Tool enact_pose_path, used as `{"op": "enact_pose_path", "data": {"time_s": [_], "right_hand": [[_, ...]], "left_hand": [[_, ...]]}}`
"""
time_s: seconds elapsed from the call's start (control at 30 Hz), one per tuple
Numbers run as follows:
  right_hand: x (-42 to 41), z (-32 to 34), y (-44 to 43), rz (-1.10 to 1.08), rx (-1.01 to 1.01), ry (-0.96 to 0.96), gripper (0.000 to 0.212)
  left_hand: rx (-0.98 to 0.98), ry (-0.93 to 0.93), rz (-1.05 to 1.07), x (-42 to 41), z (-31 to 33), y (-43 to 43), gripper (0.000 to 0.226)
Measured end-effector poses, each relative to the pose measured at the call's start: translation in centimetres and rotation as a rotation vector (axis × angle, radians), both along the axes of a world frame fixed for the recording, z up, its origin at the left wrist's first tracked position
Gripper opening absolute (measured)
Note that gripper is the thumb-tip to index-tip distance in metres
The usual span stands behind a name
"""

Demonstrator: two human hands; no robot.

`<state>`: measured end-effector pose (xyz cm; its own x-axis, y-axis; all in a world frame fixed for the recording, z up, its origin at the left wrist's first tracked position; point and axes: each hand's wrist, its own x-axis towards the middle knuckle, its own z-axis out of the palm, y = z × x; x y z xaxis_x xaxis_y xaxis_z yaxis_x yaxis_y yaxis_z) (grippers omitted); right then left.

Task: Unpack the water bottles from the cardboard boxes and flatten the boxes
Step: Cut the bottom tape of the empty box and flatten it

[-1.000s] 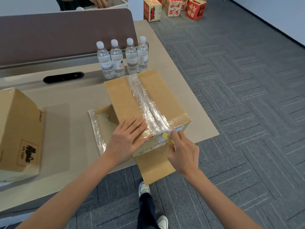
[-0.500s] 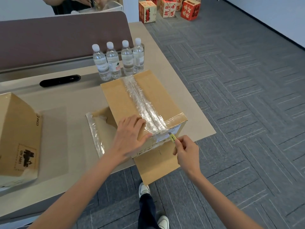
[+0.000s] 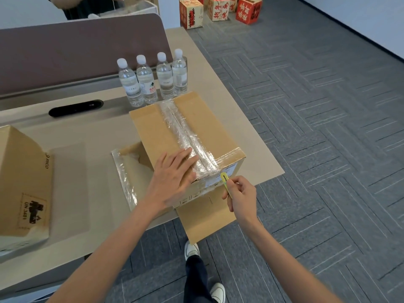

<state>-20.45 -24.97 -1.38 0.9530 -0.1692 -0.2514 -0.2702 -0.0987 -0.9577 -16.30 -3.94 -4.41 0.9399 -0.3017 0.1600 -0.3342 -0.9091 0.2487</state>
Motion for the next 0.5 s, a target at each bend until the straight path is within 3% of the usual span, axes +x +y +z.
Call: {"op": "enact_pose_path", "data": {"time_s": [0.23, 0.5], "right_hand": [[0.3, -0.4, 0.8, -0.030, 0.054, 0.032, 0.019], [0.6, 0.1, 1.5, -0.064, -0.093, 0.039, 0.017]], "left_hand": [[0.026, -0.014, 0.005, 0.0, 0.1, -0.2, 0.048], [0.012, 0.121, -0.111, 1.7, 1.6, 0.6, 0.056]]}}
